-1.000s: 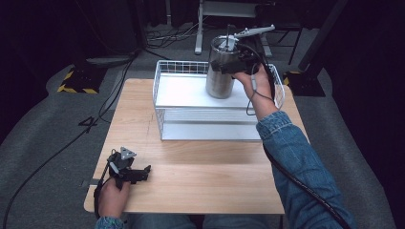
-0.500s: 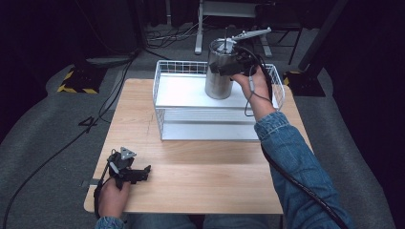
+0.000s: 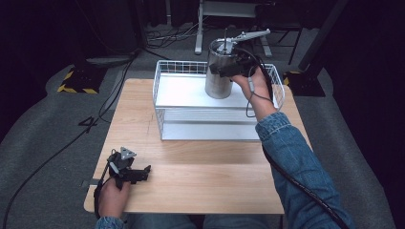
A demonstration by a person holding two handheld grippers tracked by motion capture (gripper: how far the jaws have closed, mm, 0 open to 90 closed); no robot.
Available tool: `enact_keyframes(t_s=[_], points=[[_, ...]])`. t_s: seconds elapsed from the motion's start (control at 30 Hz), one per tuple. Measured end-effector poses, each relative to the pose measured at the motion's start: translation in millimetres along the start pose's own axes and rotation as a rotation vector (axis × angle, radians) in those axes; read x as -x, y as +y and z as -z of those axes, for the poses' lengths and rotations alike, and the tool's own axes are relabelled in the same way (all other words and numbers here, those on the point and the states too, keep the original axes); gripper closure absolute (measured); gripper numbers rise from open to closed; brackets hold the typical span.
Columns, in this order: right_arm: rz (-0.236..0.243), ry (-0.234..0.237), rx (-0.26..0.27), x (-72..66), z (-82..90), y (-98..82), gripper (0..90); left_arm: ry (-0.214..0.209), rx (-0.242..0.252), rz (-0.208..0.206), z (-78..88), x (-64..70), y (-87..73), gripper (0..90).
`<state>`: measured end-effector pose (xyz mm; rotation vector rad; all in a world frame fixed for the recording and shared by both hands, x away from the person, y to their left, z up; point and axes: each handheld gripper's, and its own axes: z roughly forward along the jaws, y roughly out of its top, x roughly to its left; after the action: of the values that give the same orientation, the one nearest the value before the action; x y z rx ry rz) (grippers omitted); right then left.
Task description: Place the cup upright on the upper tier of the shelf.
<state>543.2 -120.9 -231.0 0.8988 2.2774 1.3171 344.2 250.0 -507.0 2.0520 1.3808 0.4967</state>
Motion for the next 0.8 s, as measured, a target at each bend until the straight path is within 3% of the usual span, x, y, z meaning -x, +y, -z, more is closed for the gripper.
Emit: enact_keyframes(t_s=[0.5,0.8], points=[[-0.003,-0.023,-0.014,-1.4,-0.2,-2.6,0.0,-0.001,0.001,0.002,-0.1,0.1,0.0,0.0],[-0.016,-0.029,-0.019,-2.3,16.7,-6.7,0.0,-0.002,0.001,0.002,-0.1,0.1,0.0,0.0]])
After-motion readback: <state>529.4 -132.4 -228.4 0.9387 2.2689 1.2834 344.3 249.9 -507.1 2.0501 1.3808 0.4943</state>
